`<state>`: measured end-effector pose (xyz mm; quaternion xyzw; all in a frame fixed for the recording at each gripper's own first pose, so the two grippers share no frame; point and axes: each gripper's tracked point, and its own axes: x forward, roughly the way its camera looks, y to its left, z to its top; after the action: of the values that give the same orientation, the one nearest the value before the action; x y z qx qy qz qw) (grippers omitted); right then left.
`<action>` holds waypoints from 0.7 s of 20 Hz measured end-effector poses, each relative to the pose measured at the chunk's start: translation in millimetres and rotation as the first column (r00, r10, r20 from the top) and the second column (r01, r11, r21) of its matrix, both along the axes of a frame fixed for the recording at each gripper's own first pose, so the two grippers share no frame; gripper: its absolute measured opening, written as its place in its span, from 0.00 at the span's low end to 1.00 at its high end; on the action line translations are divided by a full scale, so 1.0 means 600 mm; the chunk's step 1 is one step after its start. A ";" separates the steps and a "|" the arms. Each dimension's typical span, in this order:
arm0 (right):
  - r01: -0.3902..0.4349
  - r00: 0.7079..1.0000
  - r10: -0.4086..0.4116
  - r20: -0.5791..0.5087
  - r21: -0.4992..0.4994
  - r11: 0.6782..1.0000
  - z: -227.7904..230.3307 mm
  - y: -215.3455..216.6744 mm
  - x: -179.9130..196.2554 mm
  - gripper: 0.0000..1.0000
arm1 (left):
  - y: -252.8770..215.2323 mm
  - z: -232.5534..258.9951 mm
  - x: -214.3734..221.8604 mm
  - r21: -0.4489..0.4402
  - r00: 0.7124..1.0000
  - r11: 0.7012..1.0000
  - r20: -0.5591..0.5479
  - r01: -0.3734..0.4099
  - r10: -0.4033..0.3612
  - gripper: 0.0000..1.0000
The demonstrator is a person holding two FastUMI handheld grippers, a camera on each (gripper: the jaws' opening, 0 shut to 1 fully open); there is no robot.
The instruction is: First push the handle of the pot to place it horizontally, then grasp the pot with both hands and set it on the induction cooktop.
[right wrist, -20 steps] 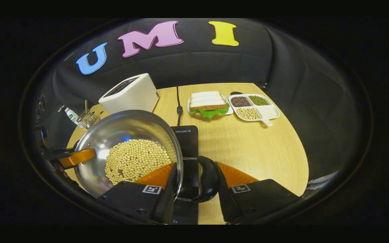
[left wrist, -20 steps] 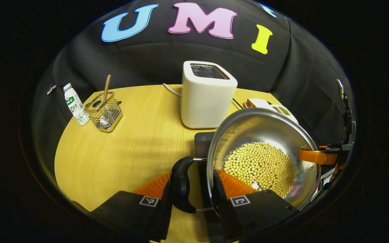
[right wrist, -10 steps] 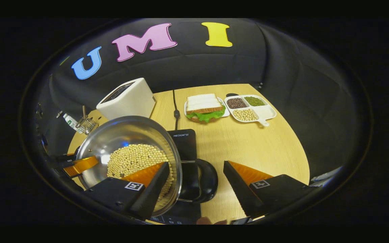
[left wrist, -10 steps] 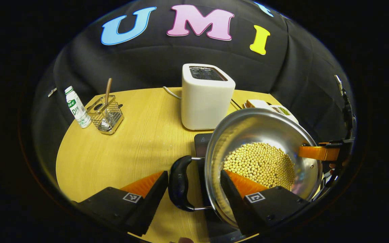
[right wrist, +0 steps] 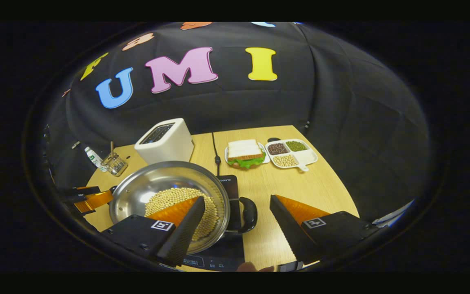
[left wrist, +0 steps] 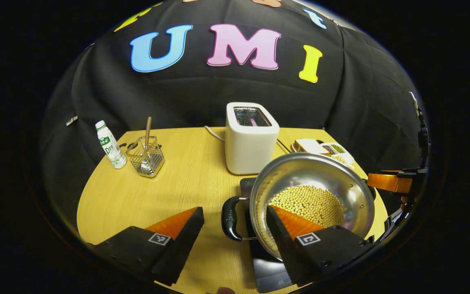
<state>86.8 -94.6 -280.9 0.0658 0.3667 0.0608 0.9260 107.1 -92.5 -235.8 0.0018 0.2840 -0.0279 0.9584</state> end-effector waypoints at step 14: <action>0.036 0.923 -0.034 0.383 0.000 0.999 0.305 0.018 -0.069 0.98 | 0.038 0.294 -0.136 -0.016 0.926 0.999 0.375 -0.029 0.033 0.95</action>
<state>45.2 -83.9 -97.8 0.0558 0.1776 0.0547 0.9810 25.6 -69.7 -59.3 -0.0022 0.0955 -0.0132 0.9953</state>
